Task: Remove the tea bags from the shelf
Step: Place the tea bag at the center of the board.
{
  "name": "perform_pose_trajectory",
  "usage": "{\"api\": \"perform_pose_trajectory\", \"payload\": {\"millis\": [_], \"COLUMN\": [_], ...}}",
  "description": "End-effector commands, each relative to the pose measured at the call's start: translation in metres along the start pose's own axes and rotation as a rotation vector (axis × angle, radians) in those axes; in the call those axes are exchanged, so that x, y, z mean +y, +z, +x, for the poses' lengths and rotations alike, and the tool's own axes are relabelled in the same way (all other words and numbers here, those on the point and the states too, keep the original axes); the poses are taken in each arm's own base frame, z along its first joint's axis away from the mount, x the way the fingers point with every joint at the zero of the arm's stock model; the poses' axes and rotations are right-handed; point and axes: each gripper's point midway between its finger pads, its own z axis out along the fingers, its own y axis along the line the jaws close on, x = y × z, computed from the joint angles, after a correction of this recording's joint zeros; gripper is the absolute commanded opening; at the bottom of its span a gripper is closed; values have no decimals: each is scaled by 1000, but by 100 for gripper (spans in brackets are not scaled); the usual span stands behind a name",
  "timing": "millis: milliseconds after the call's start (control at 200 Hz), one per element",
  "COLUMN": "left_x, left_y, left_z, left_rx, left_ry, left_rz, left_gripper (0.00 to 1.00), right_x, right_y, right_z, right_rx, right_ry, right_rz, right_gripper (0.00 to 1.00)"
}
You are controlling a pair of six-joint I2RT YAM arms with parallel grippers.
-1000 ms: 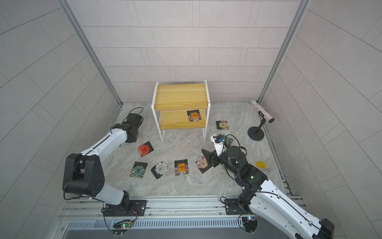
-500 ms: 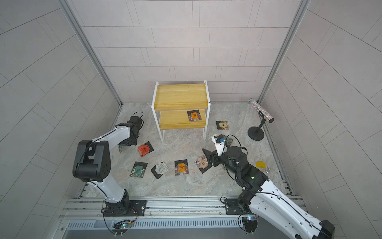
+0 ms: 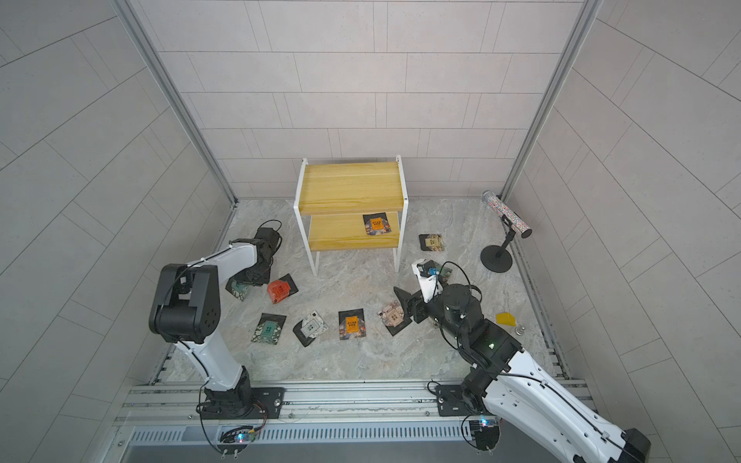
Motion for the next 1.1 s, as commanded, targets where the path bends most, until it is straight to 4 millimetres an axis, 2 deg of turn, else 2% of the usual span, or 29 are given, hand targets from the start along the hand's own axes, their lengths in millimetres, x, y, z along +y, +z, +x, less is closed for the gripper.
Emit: {"api": "perform_pose_trajectory", "payload": {"millis": [0, 130, 255, 375, 495, 750, 906, 966, 986, 1096], "left_x": [5, 7, 9, 8, 10, 11, 8, 5, 4, 0], "left_y": [-15, -24, -28, -35, -50, -93, -121, -132, -136, -160], "left_z": [-8, -11, -12, -14, -19, -27, -25, -23, -22, -18], "left_rx": [-26, -49, -60, -76, -115, -227, -299, -323, -332, -392], "left_ry": [-32, -52, -65, -85, -115, -166, -185, -186, -186, -186], "left_rz": [28, 60, 65, 97, 145, 295, 407, 463, 485, 591], "left_gripper": [39, 61, 69, 70, 70, 73, 73, 73, 73, 73], "right_x": [-5, -4, -4, -4, -4, -3, -2, -4, -5, -11], "right_y": [1, 1, 2, 1, 1, 5, 7, 10, 8, 9], "right_z": [1, 1, 1, 1, 1, -2, -9, -5, -17, -27], "right_rx": [-3, -2, -1, -1, 0, 8, 13, 31, 8, 7], "right_ry": [-9, -9, -7, -5, -2, 13, 27, 43, 55, 119], "right_rz": [23, 20, 17, 16, 15, 16, 11, 17, 18, 14], "right_gripper": [78, 78, 78, 78, 78, 78, 79, 80, 80, 82]}}
